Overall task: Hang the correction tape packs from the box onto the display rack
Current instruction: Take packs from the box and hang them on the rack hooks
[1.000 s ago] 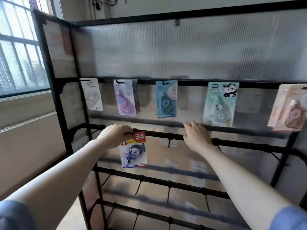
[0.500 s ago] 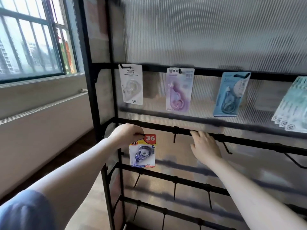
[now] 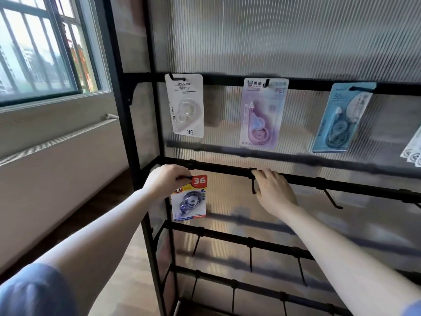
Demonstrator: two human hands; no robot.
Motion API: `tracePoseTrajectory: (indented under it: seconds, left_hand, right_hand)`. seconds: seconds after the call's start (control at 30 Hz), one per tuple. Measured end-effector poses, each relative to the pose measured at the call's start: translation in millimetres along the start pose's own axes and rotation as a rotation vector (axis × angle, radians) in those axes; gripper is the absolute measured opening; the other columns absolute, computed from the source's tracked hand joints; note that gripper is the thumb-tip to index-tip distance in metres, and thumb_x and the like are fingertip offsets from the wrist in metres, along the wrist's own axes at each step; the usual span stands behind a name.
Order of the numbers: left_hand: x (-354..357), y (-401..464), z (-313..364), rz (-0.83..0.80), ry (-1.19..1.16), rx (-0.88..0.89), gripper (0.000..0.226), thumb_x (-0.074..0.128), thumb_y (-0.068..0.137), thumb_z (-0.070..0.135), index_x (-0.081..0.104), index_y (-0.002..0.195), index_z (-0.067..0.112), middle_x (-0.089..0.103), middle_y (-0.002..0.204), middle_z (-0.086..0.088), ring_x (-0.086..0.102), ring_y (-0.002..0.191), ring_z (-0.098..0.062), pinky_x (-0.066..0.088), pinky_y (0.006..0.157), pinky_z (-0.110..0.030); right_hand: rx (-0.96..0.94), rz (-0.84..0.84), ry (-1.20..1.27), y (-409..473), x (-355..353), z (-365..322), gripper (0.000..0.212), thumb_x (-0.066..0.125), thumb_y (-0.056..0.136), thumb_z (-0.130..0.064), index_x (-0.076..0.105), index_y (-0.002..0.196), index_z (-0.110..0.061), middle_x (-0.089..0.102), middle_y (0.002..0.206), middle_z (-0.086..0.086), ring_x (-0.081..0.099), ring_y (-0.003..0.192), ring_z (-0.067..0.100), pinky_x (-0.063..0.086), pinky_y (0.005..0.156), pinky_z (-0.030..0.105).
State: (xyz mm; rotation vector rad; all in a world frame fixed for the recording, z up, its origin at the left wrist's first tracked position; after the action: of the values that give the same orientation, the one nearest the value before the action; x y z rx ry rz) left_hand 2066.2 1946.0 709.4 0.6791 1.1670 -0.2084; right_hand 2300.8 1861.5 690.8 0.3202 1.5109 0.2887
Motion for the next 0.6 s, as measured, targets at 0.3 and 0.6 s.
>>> tracePoseTrajectory:
  seconds: [0.3,0.6]
  left_hand:
    - [-4,-7,-13,0.094,-0.073,0.05,0.022,0.063,0.087,0.027,0.07,0.107,0.02,0.06,0.095,0.005,0.061,0.083,-0.018,0.051,0.07,-0.033]
    - [0,-5,-23,0.028,-0.075,0.065,0.024,0.059,0.09,0.025,0.068,0.111,0.017,0.068,0.106,0.002,0.061,0.098,-0.018,0.049,0.079,-0.031]
  right_hand:
    - [0.052,-0.015,-0.032,2,7,5,0.057,0.051,0.09,-0.01,0.031,0.144,-0.013,0.045,0.135,0.009,0.045,0.119,0.026,0.037,0.099,0.034]
    - [0.092,-0.055,-0.063,1,12,4,0.057,0.05,0.093,-0.018,0.027,0.145,-0.012,0.043,0.136,0.01,0.044,0.119,0.026,0.037,0.099,0.034]
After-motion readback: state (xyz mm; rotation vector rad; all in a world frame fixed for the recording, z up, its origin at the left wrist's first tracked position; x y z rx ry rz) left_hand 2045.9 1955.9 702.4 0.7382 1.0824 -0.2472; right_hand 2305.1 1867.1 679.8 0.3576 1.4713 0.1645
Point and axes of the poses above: each hand's wrist, its own y-axis towards the middle knuckle, its own x-axis out of the palm, z = x × y, the point moved 7 cm from there along y, towards the middle knuckle
